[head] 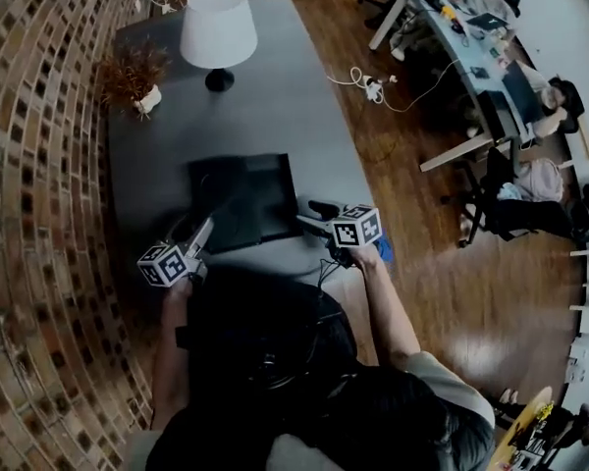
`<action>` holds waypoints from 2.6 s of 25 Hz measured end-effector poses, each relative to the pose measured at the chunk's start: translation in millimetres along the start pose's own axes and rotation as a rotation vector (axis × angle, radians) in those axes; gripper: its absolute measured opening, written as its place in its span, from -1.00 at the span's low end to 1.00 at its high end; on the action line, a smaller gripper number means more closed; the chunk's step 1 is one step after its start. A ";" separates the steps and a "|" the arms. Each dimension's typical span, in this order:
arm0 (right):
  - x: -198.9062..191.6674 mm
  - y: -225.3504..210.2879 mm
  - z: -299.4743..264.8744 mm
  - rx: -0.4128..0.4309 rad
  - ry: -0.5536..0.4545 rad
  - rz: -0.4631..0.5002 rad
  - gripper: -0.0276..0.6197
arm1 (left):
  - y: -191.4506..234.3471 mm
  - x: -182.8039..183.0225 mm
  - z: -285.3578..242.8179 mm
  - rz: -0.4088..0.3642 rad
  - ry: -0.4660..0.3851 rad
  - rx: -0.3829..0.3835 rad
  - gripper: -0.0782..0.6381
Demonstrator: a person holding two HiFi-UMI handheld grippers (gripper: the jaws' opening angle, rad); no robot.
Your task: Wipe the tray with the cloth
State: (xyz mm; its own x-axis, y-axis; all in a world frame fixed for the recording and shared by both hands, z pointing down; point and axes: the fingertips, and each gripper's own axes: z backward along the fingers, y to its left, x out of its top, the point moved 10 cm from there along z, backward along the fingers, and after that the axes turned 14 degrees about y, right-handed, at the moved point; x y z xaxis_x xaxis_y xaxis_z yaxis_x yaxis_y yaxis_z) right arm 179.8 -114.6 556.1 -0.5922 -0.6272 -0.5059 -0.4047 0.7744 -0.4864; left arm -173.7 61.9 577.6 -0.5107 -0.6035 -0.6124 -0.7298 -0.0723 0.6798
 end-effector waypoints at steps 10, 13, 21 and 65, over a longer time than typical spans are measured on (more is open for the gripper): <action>-1.3 -8.2 -43.0 0.097 0.120 -0.129 -0.16 | 5.3 -17.6 -11.5 0.032 0.065 -0.018 0.04; -8.6 -8.6 -48.5 0.021 0.185 -0.137 -0.07 | 5.9 -18.0 -11.1 0.036 0.065 -0.018 0.04; -1.6 13.8 -69.4 0.205 0.220 -0.046 -0.04 | 9.2 -19.2 -12.7 0.059 0.053 -0.020 0.04; 145.7 -7.6 -148.2 0.088 0.373 0.318 -0.06 | 48.9 -2.0 24.9 0.347 -0.124 0.071 0.17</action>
State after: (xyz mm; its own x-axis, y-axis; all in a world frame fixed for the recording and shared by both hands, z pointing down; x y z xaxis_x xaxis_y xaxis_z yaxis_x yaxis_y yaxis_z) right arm -6.7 -199.6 591.6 -0.8921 -0.2761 -0.3577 -0.1125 0.9024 -0.4160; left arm -219.7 79.3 602.0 -0.7814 -0.4812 -0.3974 -0.5308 0.1778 0.8286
